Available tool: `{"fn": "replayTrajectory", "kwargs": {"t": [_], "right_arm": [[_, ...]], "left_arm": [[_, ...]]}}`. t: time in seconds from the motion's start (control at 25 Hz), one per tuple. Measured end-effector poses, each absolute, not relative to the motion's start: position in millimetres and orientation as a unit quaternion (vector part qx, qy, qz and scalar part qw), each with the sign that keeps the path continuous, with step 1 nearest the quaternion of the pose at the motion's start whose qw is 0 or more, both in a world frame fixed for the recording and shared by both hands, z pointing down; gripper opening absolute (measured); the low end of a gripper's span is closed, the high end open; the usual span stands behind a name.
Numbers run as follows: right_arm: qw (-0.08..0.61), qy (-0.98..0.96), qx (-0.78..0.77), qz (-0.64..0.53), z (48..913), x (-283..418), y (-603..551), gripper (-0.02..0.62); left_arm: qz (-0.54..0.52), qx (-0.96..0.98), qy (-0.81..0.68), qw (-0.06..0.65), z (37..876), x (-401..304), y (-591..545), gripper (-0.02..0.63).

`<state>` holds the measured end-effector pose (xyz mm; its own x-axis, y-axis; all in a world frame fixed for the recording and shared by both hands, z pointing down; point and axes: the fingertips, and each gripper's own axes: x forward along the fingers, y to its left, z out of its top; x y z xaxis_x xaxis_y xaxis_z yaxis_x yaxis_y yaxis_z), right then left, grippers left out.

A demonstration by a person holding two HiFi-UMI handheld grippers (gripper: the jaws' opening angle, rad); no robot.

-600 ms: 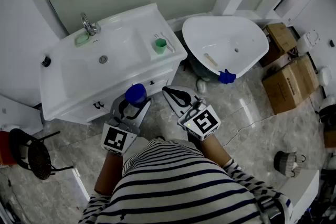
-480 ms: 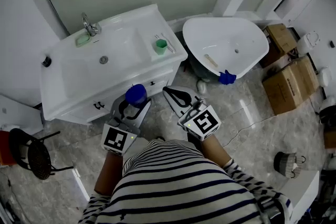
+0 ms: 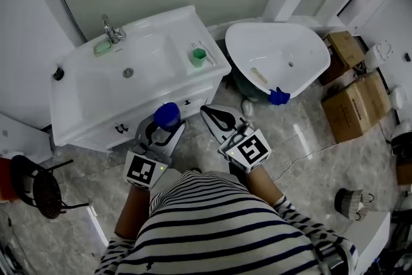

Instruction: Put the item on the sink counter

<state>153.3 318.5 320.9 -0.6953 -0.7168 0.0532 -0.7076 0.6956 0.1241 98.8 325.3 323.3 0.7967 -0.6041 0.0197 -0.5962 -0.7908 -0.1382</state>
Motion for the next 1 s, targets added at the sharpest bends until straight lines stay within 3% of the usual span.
{"fn": "replayTrajectory", "kwargs": {"t": [0.92,0.96,1.0], "right_arm": [[0.034,-0.964,0.258,-0.046,308.5,135.9,341.6,0.012],[0.034,-0.967,0.248,-0.043,306.7,133.6,341.2,0.034],[0.035,-0.97,0.238,-0.041,305.4,130.9,340.5,0.11]], "left_arm": [[-0.044,-0.948,0.312,0.037,333.2,111.2,316.8,0.176],[-0.046,-0.949,0.311,0.037,333.9,111.6,315.1,0.176],[-0.047,-0.949,0.31,0.038,334.6,111.6,313.3,0.176]]}}
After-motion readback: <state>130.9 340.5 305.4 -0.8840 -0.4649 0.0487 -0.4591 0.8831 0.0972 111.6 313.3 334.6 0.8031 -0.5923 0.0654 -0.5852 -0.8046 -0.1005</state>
